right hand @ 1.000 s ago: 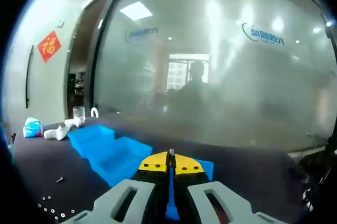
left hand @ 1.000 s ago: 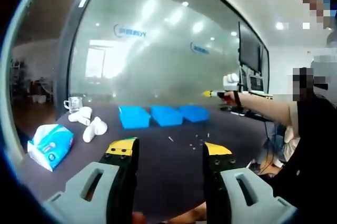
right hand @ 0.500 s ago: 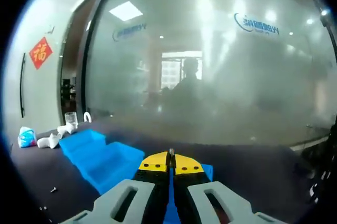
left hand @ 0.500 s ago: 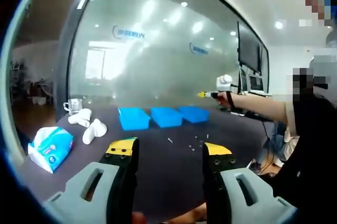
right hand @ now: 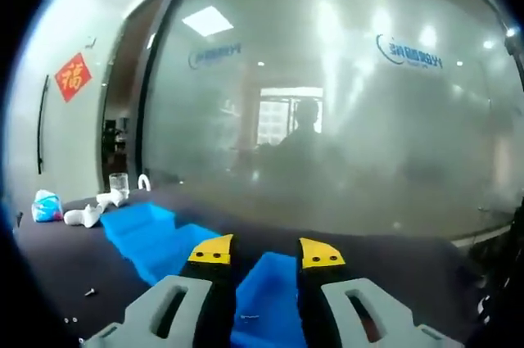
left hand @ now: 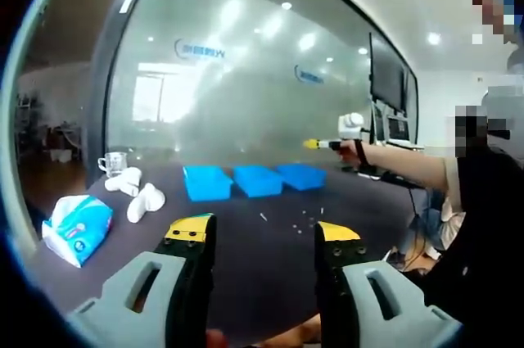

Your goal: Sort the screws, nuts, and washers into the corresponding bins

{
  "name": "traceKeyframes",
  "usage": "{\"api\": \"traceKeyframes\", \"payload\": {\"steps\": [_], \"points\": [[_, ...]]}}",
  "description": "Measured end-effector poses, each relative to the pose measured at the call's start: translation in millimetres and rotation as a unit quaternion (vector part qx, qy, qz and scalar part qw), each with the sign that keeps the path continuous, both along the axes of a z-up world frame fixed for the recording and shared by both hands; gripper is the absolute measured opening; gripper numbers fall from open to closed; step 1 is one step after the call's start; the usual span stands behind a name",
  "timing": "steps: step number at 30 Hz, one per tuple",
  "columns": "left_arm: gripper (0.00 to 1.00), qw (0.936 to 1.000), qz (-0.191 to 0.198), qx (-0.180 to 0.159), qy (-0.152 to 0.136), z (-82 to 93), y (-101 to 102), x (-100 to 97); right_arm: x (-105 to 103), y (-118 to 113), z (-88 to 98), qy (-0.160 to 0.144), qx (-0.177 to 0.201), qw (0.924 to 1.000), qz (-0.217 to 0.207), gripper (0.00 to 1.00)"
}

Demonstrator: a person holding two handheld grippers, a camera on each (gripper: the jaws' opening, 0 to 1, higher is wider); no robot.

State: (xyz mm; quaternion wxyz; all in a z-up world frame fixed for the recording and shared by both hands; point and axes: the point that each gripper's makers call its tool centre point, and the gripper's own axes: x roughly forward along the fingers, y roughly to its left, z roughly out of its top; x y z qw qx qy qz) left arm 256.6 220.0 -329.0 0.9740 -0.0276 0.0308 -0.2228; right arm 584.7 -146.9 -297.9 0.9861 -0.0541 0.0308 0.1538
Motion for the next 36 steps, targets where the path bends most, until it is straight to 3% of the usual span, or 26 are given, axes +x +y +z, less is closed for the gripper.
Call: {"api": "traceKeyframes", "payload": {"steps": [7,10,17,18,24,30,36], "points": [[0.46,1.0,-0.002,-0.005,-0.002,2.1,-0.5,4.2,-39.4,15.5,7.4,-0.012,0.008,0.9993,0.035,0.29],[0.46,1.0,-0.005,-0.004,-0.003,2.2,-2.1,5.4,-66.1,33.2,16.4,-0.008,0.064,0.9951,0.075,0.3],[0.46,0.9999,-0.014,-0.006,-0.004,2.5,-9.4,9.9,-126.1,45.1,27.7,-0.037,0.06,0.9923,0.102,0.3],[0.46,0.9999,-0.015,-0.006,-0.004,2.8,-10.1,10.1,-134.5,44.4,29.5,-0.048,0.053,0.9922,0.102,0.3],[0.46,0.9997,-0.022,-0.007,-0.009,6.5,-16.8,12.0,-172.8,38.0,24.0,-0.054,0.056,0.9916,0.104,0.29],[0.46,0.9995,-0.031,0.0,-0.006,4.3,-24.2,13.2,-200.2,26.5,17.1,-0.05,0.065,0.9908,0.107,0.29],[0.46,0.9995,-0.033,0.003,-0.003,2.1,-26.5,11.1,-227.6,4.7,4.2,-0.051,0.065,0.9929,0.085,0.29]]}}
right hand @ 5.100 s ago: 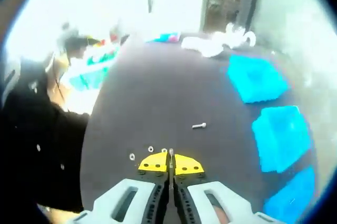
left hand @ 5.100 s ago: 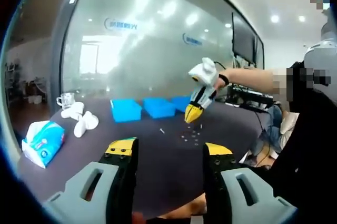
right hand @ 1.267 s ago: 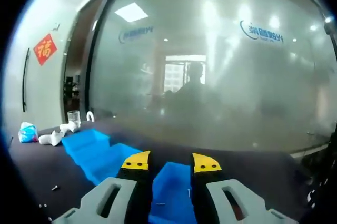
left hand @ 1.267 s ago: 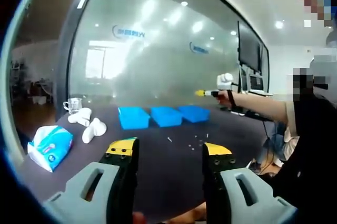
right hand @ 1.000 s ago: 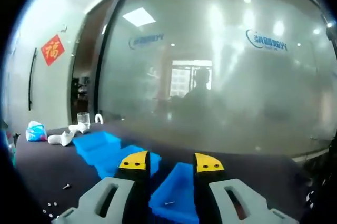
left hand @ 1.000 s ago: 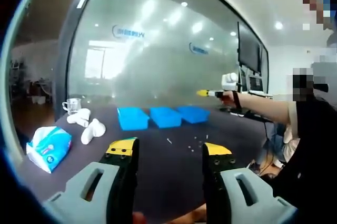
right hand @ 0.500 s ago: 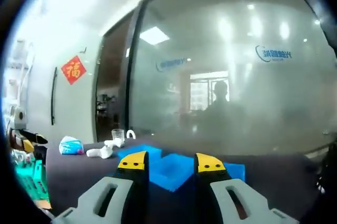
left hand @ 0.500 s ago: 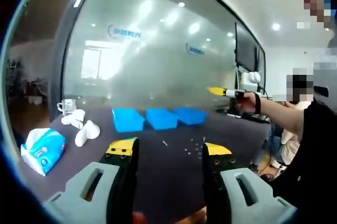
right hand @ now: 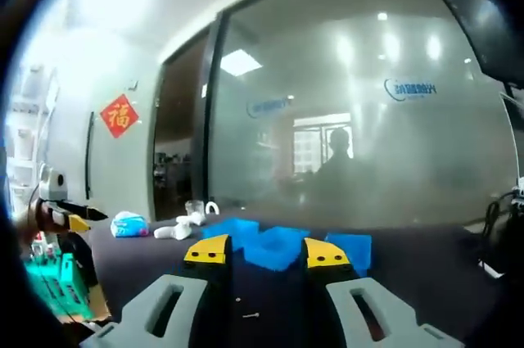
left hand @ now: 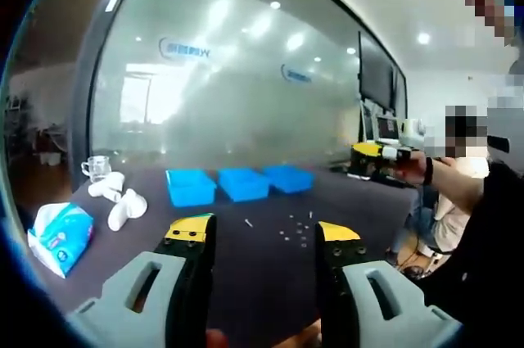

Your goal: Sort the screws, nuts, and washers into the corresponding bins

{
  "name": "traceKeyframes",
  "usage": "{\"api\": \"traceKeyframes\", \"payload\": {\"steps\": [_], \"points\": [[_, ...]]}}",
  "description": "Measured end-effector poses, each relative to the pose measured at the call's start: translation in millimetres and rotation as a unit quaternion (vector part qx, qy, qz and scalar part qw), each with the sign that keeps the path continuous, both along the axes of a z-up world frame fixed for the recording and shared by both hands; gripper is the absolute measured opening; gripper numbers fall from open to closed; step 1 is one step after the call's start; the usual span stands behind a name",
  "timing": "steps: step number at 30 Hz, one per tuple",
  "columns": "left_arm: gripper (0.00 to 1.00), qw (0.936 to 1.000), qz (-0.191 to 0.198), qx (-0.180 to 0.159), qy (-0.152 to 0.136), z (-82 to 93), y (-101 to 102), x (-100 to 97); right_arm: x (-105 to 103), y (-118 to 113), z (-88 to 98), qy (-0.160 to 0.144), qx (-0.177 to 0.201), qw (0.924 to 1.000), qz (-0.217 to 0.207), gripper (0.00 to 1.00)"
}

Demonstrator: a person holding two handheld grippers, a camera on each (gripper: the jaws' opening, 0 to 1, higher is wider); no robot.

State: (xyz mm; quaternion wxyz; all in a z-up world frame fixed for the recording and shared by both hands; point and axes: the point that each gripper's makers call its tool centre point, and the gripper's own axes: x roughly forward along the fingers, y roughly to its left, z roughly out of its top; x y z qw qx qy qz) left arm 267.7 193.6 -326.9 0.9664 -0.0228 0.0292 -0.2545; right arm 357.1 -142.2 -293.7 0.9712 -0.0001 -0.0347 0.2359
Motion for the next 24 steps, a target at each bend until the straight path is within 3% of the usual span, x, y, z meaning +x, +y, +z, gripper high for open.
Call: {"api": "traceKeyframes", "payload": {"steps": [11,24], "points": [[0.46,1.0,-0.002,0.0,0.002,0.0,-2.5,0.5,-36.7,-43.7,-26.7,0.023,0.016,0.9983,-0.05,0.29],[0.47,1.0,-0.005,0.005,-0.001,0.8,-5.6,-1.6,-42.2,-39.3,-30.3,0.032,0.014,0.9983,-0.048,0.28]]}}
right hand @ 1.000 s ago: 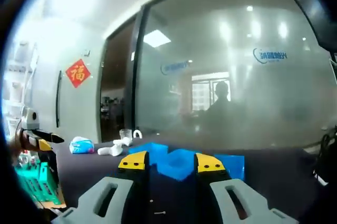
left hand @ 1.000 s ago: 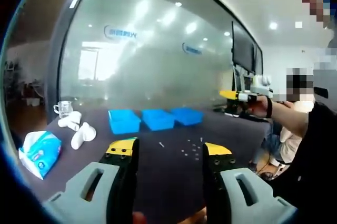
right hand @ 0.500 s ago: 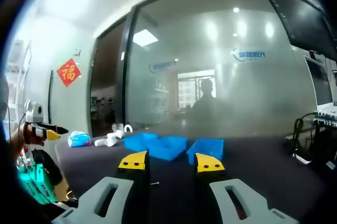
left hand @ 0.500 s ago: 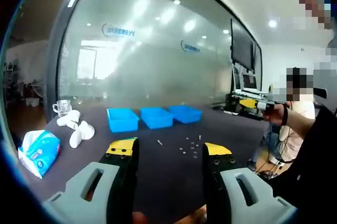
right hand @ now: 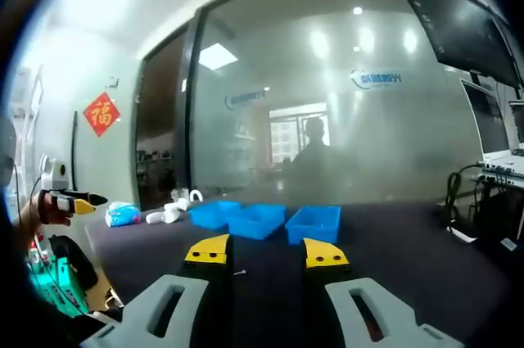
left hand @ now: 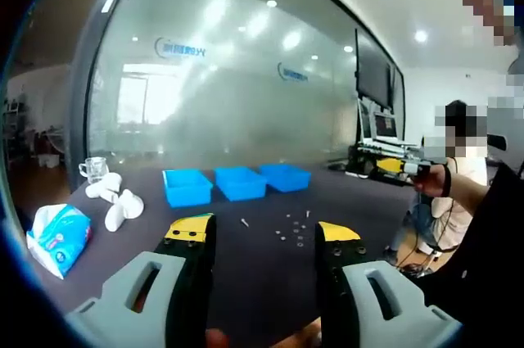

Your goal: Sort the screws, nuts, and washers into the corresponding bins

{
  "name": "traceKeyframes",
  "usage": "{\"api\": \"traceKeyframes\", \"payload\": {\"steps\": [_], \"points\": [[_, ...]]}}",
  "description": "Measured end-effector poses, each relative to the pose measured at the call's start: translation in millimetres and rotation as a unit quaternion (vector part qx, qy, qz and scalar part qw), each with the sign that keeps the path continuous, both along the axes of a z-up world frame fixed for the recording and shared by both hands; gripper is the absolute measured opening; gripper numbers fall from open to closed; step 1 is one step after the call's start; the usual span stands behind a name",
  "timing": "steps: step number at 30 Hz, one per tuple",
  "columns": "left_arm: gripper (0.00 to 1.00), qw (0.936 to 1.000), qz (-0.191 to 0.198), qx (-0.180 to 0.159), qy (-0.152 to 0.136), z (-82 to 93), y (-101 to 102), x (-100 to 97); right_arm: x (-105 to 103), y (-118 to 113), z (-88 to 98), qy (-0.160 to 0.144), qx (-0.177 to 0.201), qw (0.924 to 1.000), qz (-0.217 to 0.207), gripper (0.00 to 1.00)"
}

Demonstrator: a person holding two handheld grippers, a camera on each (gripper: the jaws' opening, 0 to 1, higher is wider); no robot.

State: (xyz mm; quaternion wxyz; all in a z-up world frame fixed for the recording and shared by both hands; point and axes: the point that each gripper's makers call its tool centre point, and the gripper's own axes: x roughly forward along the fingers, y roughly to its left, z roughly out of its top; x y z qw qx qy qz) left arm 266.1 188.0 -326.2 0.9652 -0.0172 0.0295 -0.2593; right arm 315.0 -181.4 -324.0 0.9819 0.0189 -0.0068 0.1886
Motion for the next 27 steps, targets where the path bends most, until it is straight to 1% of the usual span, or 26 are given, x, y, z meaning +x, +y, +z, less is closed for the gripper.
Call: {"api": "traceKeyframes", "payload": {"steps": [7,11,22,25,27], "points": [[0.47,1.0,0.003,0.001,-0.001,-0.1,3.5,-1.5,-0.8,7.4,1.0,0.003,-0.005,1.0,0.007,0.28],[0.47,1.0,0.002,0.001,-0.001,-1.0,4.3,-2.6,-1.3,18.2,-2.8,0.012,-0.013,0.9997,0.017,0.28],[0.47,1.0,0.007,-0.002,-0.001,-2.4,8.1,-6.6,4.6,61.6,-9.0,0.03,-0.039,0.9967,0.065,0.28],[0.47,1.0,0.008,-0.001,0.0,-2.7,9.7,-7.5,8.4,73.0,-15.2,0.043,-0.05,0.9947,0.078,0.28],[0.47,1.0,0.009,-0.001,0.0,-3.0,10.5,-8.3,10.4,80.8,-20.0,0.057,-0.049,0.9932,0.089,0.28]]}}
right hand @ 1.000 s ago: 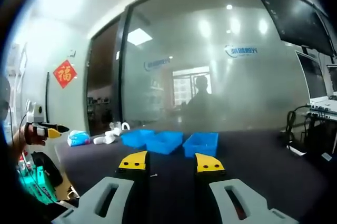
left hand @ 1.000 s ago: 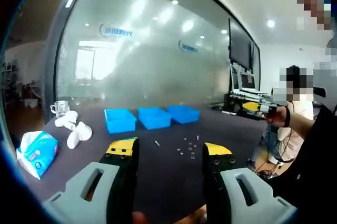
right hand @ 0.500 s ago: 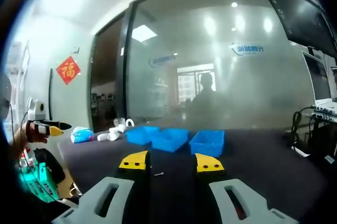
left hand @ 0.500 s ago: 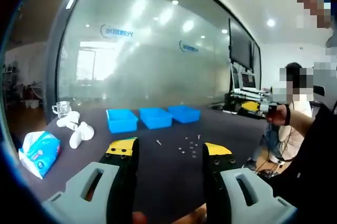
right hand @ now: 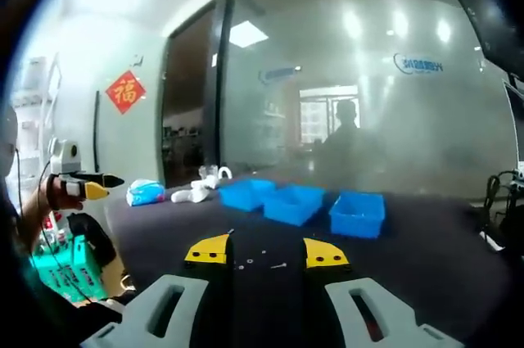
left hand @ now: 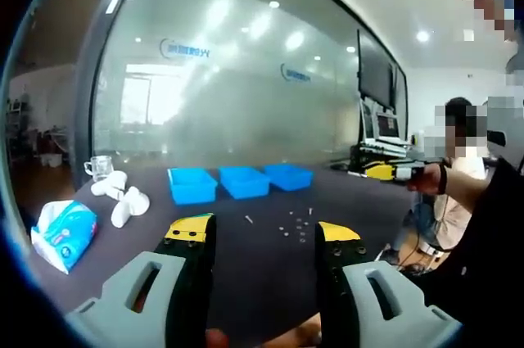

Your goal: Sort the screws, nuts, and washers into the corresponding bins

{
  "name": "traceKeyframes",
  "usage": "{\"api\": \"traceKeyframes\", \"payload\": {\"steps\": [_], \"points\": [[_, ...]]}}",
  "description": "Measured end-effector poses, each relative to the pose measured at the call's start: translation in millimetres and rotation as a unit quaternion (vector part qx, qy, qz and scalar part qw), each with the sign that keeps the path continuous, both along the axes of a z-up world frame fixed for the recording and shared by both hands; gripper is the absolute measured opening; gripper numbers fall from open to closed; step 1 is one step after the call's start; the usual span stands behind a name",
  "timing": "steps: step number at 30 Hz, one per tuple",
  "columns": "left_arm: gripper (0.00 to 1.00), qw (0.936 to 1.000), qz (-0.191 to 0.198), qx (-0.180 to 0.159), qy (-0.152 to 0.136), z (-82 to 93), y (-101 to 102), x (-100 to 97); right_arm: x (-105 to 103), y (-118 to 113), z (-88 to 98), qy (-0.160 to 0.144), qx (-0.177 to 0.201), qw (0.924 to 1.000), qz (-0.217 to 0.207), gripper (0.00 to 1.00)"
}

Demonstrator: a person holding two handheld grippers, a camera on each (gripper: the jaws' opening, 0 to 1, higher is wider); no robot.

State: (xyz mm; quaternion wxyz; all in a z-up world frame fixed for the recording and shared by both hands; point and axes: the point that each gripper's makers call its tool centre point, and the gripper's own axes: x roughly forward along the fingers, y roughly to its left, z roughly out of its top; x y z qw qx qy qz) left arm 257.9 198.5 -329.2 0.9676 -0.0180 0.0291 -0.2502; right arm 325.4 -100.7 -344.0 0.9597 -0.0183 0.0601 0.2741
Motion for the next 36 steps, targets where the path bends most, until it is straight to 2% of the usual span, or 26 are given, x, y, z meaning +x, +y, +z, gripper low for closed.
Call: {"api": "traceKeyframes", "payload": {"steps": [8,12,15,20,30,33,36], "points": [[0.47,1.0,0.004,-0.003,-0.001,0.7,2.5,-2.0,7.5,26.7,-10.7,0.031,-0.002,0.9993,0.022,0.28],[0.47,1.0,0.003,-0.003,-0.002,1.3,2.4,-2.6,10.6,39.3,-16.3,0.046,-0.018,0.9978,0.043,0.29],[0.46,1.0,0.001,-0.003,-0.003,2.0,1.9,-4.1,7.7,48.9,-23.0,0.075,-0.029,0.9944,0.069,0.29],[0.46,1.0,0.0,-0.005,-0.003,1.5,1.6,-5.6,9.6,59.8,-23.4,0.075,-0.074,0.9901,0.093,0.3],[0.46,1.0,0.003,-0.008,-0.002,-0.6,5.2,-7.1,27.1,68.6,-17.9,0.096,-0.103,0.9828,0.12,0.3],[0.46,0.9999,0.005,-0.009,-0.002,-0.8,6.8,-7.1,30.8,67.8,-20.5,0.104,-0.13,0.9763,0.138,0.3],[0.46,1.0,0.005,-0.007,0.0,-2.5,6.9,-6.7,29.2,68.1,-28.2,0.109,-0.183,0.9596,0.184,0.3]]}}
